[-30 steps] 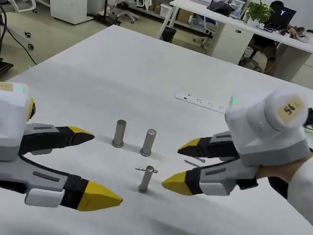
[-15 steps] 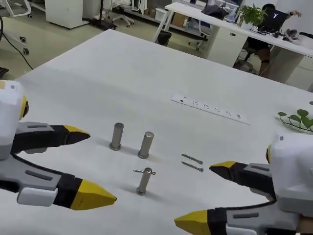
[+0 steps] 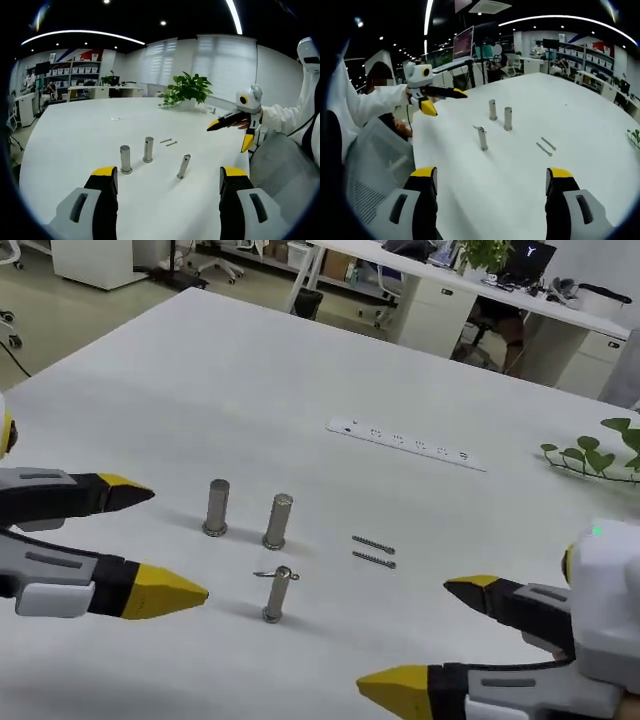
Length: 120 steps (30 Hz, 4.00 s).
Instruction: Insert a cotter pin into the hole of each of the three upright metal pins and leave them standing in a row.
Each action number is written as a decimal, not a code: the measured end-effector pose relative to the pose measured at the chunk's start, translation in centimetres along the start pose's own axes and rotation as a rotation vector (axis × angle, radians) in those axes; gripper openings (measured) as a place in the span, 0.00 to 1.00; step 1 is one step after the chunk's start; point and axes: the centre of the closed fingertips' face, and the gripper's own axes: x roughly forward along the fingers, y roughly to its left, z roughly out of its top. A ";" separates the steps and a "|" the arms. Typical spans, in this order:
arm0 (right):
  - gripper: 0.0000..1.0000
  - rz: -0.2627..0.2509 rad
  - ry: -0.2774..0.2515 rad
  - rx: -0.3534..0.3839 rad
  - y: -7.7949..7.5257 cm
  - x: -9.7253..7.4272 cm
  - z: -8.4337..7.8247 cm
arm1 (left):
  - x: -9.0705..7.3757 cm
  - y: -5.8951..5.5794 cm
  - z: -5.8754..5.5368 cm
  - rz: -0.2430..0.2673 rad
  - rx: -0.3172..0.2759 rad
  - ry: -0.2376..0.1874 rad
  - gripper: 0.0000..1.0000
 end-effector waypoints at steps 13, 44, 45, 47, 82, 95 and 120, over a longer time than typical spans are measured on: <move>0.90 -0.013 0.008 0.081 0.3 -0.5 -0.9 | 0.9 2.9 -0.1 0.053 -0.048 0.012 0.72; 0.83 -0.015 0.024 0.089 0.4 -0.7 -1.9 | 8.3 8.4 -0.4 0.180 0.029 0.015 0.20; 0.82 -0.015 0.025 0.090 0.4 -0.7 -2.0 | 8.3 8.5 -0.5 0.182 0.029 0.021 0.19; 0.82 -0.014 0.027 0.089 0.5 -0.7 -2.1 | 8.5 8.7 -0.8 0.189 0.036 0.035 0.19; 0.79 0.014 -0.007 0.089 1.2 -0.4 -1.7 | 7.6 3.5 6.9 0.145 0.076 -0.019 0.09; 0.80 0.017 -0.029 0.085 1.4 -0.4 -1.2 | 10.3 -3.0 7.8 0.021 0.169 0.001 0.09; 0.90 0.006 -0.109 0.099 1.0 -1.8 0.6 | 13.4 -11.3 1.9 -0.151 0.182 0.129 0.09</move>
